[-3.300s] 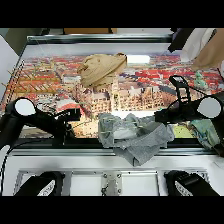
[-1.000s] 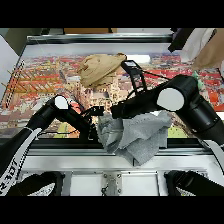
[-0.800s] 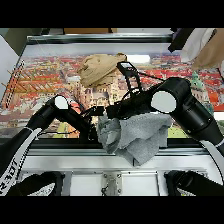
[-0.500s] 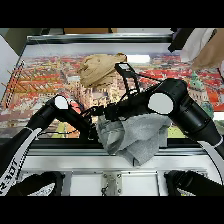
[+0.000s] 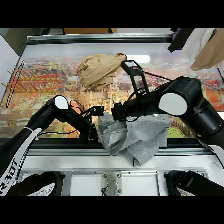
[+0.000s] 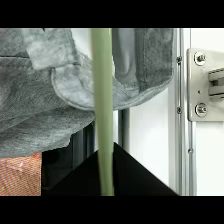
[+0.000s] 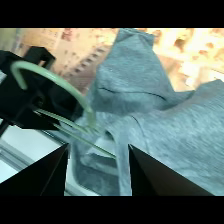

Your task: Fold the clothes and pants, and hang the long-sleeved shirts on hangers.

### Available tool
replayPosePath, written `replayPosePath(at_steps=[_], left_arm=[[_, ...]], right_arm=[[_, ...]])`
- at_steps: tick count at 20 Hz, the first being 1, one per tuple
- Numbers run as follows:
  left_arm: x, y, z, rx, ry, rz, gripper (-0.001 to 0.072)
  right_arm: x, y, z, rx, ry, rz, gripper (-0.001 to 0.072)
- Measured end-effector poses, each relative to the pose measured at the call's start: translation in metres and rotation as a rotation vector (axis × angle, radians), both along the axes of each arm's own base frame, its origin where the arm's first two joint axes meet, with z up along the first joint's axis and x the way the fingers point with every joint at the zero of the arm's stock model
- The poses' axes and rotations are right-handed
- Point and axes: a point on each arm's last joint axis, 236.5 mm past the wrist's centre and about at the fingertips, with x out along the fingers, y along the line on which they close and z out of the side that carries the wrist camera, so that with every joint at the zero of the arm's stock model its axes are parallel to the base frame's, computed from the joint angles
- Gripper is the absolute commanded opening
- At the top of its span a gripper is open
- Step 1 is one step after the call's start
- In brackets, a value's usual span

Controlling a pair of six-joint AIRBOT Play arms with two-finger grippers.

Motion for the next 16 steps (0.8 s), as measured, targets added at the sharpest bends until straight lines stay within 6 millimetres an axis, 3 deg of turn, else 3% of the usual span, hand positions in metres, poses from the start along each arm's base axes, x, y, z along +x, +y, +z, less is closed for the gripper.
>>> replayPosePath(at_steps=[1, 3, 10, 16], left_arm=[[0.000, 0.000, 0.000, 0.000, 0.000, 0.000, 0.0015], [0.000, 0.000, 0.000, 0.001, 0.000, -0.001, 0.0014], [-0.001, 0.001, 0.000, 0.003, 0.002, -0.003, 0.0015], [-0.001, 0.001, 0.000, 0.003, 0.002, -0.003, 0.0015]], right_arm=[[-0.001, -0.007, 0.001, -0.015, -0.004, 0.005, 0.0415], [-0.004, -0.020, 0.003, -0.039, -0.002, 0.015, 0.0632], [-0.004, -0.054, 0.009, -0.106, -0.031, 0.052, 0.0632], [-0.004, -0.073, 0.018, -0.142, -0.133, 0.267, 0.0632]])
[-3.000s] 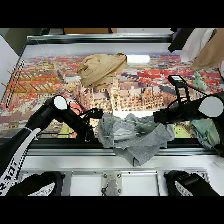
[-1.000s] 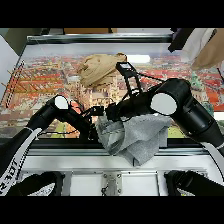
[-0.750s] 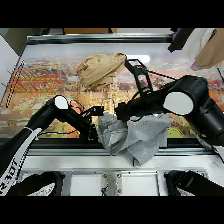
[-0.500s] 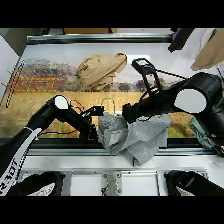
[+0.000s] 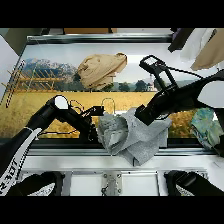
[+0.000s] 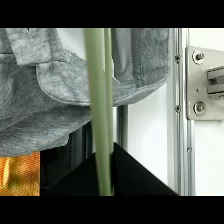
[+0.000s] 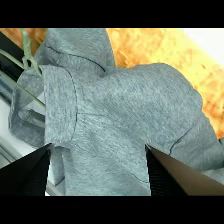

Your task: Fold the clothes and pants, and hang the long-sleeved shirts on hangers.

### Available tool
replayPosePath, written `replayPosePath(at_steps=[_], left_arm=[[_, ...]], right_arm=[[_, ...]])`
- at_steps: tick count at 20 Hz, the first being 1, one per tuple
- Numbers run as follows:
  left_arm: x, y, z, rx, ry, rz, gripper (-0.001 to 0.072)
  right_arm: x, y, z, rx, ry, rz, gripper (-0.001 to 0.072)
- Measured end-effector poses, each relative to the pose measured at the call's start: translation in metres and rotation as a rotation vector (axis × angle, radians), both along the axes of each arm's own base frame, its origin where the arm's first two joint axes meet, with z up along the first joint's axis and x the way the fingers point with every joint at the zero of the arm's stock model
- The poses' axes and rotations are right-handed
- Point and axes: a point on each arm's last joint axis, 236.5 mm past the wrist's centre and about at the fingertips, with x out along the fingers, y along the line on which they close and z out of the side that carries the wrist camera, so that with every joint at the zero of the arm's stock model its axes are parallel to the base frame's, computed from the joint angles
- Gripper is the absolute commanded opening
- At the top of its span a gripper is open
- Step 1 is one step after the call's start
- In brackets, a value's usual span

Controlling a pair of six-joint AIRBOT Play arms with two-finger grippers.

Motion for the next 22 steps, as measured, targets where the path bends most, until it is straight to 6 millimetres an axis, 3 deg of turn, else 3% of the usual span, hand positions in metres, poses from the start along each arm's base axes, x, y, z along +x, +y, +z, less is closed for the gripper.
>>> replayPosePath(at_steps=[9, 12, 16, 22], left_arm=[[0.000, 0.000, 0.000, 0.001, 0.000, 0.000, 0.0015], [0.000, 0.000, 0.000, 0.001, 0.000, 0.001, 0.0015], [0.000, 0.000, 0.000, 0.001, 0.000, 0.000, 0.0015], [0.000, 0.000, 0.000, 0.001, 0.000, 0.000, 0.0015]], right_arm=[[0.004, -0.009, 0.003, -0.008, -0.094, 0.209, 0.0632], [0.004, -0.028, -0.002, 0.073, -0.083, 0.289, 0.0631], [-0.001, -0.066, -0.023, 0.320, -0.043, 0.321, 0.0632], [-0.001, -0.114, -0.055, 0.634, -0.188, 0.308, 0.0632]])
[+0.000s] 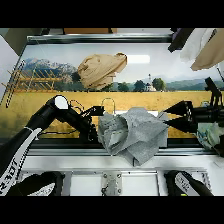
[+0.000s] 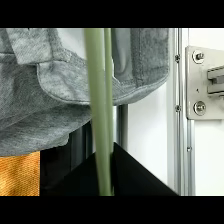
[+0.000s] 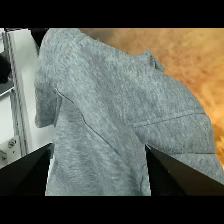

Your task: Fold the clothes and pants, and hang the long-sleeved shirts on hangers.

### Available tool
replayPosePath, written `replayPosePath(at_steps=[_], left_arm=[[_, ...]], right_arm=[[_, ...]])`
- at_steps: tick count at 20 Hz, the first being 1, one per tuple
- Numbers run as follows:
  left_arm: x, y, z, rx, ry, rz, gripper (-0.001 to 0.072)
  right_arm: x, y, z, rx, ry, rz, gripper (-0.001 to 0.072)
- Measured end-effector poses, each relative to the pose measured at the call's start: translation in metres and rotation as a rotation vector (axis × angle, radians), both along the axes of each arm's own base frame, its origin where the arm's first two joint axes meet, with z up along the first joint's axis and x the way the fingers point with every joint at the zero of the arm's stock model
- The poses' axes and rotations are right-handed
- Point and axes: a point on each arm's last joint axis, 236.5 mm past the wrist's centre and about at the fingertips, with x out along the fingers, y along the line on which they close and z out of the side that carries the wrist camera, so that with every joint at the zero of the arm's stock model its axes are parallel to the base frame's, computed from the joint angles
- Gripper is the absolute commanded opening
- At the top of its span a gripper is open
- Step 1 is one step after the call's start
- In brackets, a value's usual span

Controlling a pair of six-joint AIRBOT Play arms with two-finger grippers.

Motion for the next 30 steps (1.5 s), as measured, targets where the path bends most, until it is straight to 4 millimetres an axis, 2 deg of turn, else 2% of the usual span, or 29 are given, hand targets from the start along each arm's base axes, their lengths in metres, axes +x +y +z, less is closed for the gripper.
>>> replayPosePath(at_steps=[8, 16, 19, 30], left_arm=[[0.000, 0.000, 0.000, 0.000, 0.000, 0.000, 0.0015], [0.000, 0.000, 0.000, 0.000, -0.001, 0.000, 0.0015], [0.000, 0.000, 0.000, 0.000, -0.001, 0.001, 0.0015], [0.001, 0.001, -0.001, 0.004, -0.003, 0.001, 0.0015]], right_arm=[[0.001, -0.004, -0.045, 0.122, -0.103, 0.064, 0.0632], [0.004, 0.018, -0.079, 0.154, -0.073, 0.158, 0.0631], [0.003, 0.028, -0.087, 0.163, -0.058, 0.191, 0.0631], [0.003, 0.058, -0.091, 0.179, -0.060, 0.248, 0.0631]])
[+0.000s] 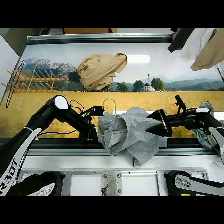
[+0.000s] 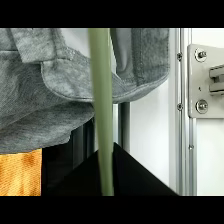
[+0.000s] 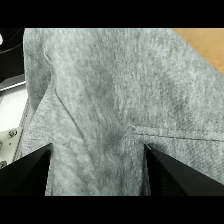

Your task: Fold the clothes and pants, and hang the long-sleeved shirts on hangers.

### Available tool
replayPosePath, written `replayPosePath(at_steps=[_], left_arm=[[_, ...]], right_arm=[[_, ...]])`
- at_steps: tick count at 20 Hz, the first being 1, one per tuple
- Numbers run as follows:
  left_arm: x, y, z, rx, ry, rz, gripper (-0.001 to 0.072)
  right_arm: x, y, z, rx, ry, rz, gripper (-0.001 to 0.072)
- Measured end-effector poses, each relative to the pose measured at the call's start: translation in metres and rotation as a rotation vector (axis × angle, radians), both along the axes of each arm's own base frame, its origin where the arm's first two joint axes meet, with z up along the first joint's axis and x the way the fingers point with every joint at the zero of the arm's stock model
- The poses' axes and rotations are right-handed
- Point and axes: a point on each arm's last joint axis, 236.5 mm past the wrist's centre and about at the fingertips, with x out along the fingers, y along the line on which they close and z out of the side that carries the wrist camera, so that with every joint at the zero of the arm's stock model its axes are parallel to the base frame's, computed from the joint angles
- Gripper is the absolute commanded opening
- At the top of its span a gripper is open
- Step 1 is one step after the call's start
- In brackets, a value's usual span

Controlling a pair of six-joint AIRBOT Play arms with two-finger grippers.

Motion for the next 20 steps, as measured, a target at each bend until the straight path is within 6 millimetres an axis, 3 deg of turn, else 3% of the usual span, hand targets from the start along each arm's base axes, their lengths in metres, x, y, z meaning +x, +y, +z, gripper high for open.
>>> replayPosePath(at_steps=[18, 19, 20], left_arm=[[-0.0002, -0.0006, 0.0005, -0.003, 0.002, 0.001, 0.0015], [-0.0003, -0.0006, 0.0006, -0.003, 0.002, 0.001, 0.0015], [-0.0003, -0.0006, 0.0006, -0.003, 0.002, 0.001, 0.0015]], right_arm=[[0.0005, 0.0034, 0.0002, 0.000, 0.030, -0.004, 0.0629], [0.0005, 0.0034, 0.0002, 0.000, 0.030, -0.004, 0.0563], [0.0006, 0.0033, 0.0003, 0.000, 0.030, -0.004, 0.0355]])
